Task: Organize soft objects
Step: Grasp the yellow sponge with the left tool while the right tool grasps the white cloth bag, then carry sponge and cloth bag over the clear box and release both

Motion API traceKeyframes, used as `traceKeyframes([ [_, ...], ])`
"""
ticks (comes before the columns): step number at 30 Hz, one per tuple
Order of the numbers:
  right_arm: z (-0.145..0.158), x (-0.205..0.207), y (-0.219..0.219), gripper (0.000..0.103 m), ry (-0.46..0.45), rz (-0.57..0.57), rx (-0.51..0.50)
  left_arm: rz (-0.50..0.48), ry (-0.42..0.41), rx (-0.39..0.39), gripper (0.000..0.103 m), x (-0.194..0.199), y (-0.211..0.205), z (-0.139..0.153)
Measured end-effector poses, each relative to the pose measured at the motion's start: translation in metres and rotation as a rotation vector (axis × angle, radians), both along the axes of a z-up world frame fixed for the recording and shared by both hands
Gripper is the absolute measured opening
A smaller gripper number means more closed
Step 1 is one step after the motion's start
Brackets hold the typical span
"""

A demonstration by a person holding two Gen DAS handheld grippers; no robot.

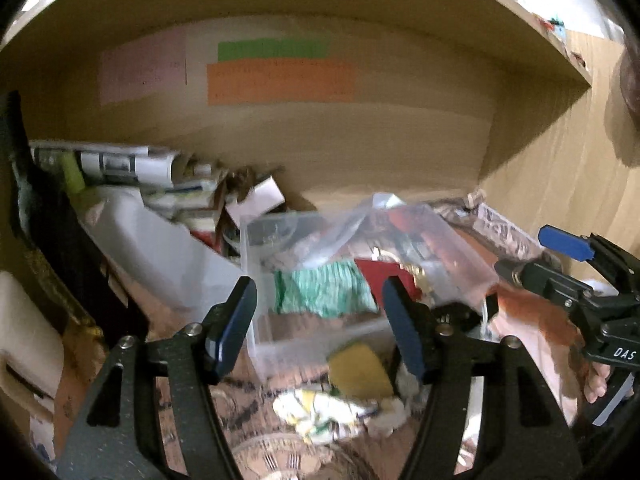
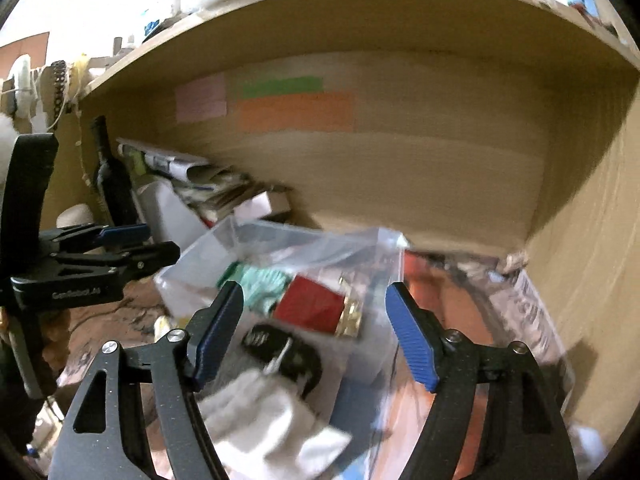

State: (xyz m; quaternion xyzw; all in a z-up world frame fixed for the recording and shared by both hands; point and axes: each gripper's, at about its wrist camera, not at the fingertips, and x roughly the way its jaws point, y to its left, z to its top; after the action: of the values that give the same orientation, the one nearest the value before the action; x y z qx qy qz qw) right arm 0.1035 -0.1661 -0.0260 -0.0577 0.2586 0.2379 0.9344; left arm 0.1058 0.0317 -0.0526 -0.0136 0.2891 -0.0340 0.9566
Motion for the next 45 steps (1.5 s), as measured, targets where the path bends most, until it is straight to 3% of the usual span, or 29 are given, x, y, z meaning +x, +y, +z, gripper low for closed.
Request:
traceKeyframes([
  [11,-0.052,-0.015,0.005,0.070,0.171,0.037,0.002,-0.022,0.124,-0.029,0.065,-0.012,-0.008,-0.047],
  [19,-0.069,-0.013,0.007,0.031,0.249,0.065,0.021,-0.025,0.171,-0.072,0.065,0.002,-0.011,-0.065],
  [21,-0.069,-0.016,0.007,0.023,0.243,0.068,0.020,-0.026,0.178,-0.076,0.062,0.006,-0.013,-0.069],
  [24,-0.066,-0.020,0.005,0.014,0.233,0.074,0.023,-0.040,0.208,-0.091,0.049,0.015,-0.016,-0.077],
  [27,-0.060,-0.023,0.002,0.012,0.210,0.075,0.030,-0.059,0.216,-0.109,0.038,0.017,-0.017,-0.079],
  [34,-0.035,-0.030,-0.007,0.012,0.135,0.068,0.058,-0.081,0.184,-0.091,0.033,0.008,-0.021,-0.071],
  [45,0.013,-0.028,-0.026,0.012,-0.022,0.006,0.126,-0.083,0.056,-0.110,0.032,-0.018,-0.013,-0.026],
])
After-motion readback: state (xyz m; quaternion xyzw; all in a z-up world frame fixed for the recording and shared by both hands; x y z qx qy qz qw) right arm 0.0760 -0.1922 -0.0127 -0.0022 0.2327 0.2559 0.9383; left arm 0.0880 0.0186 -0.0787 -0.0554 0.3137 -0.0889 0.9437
